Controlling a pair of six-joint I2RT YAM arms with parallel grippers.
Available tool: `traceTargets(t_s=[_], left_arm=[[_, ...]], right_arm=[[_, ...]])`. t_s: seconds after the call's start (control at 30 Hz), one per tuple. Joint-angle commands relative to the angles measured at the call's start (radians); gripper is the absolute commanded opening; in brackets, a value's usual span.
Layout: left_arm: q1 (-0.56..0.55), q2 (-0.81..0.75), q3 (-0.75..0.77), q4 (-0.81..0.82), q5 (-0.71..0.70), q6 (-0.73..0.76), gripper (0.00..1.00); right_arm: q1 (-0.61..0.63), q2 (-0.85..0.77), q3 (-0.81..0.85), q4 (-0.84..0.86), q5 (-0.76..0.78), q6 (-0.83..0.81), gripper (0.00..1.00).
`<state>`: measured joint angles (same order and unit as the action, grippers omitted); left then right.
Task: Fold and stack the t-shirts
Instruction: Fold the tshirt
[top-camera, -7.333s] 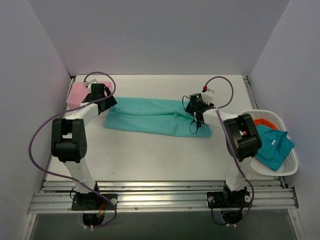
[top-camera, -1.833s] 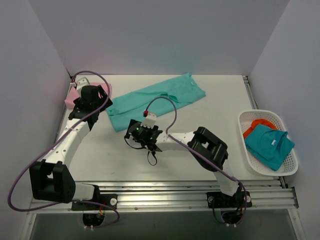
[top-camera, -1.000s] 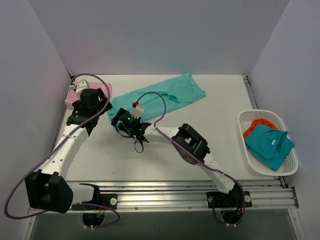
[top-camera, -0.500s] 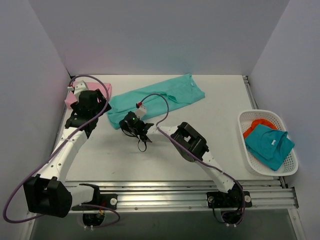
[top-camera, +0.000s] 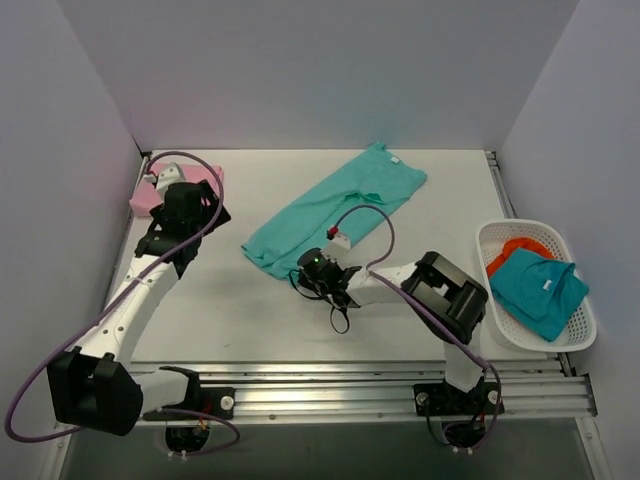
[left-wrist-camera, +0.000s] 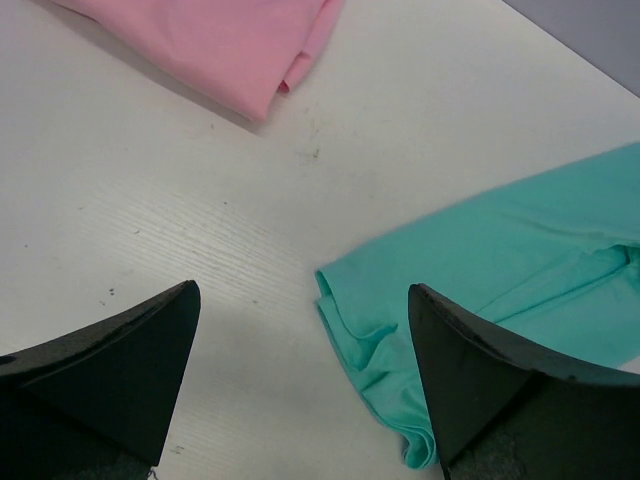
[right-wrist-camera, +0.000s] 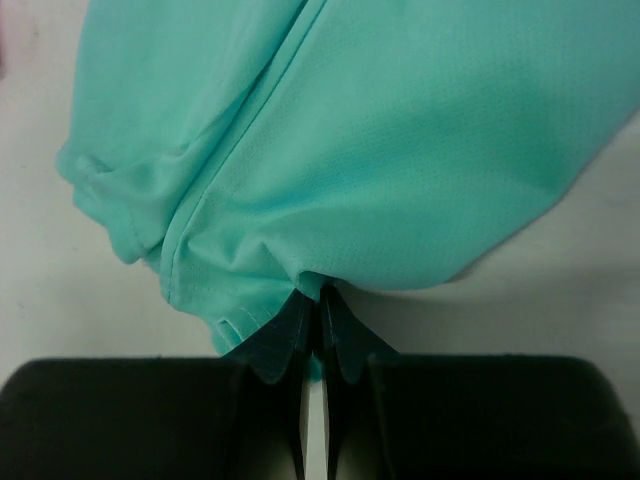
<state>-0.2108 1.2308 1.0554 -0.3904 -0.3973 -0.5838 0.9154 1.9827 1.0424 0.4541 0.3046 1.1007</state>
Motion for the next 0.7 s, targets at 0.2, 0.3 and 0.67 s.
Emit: traceTargets(t_s=[0.2,0.3,0.67], left_arm=[[-0.151,-0.001,-0.02,0.007,0.084,-0.079,0.94],[-0.267,0.021,-0.086,0.056,0.092,-0.096,0.94],[-0.383,0.534,0.091,0.363,0.288,0.02,0.94]], right_arm=[[0.007,-0.401,-0.422,-0.334,0.194,0.224,0.0],[0.034,-0.525,-0.522,-0.449,0.24,0.365,0.0],[0.085,-0.846,-0.619,-0.749,0.315,0.547,0.02]])
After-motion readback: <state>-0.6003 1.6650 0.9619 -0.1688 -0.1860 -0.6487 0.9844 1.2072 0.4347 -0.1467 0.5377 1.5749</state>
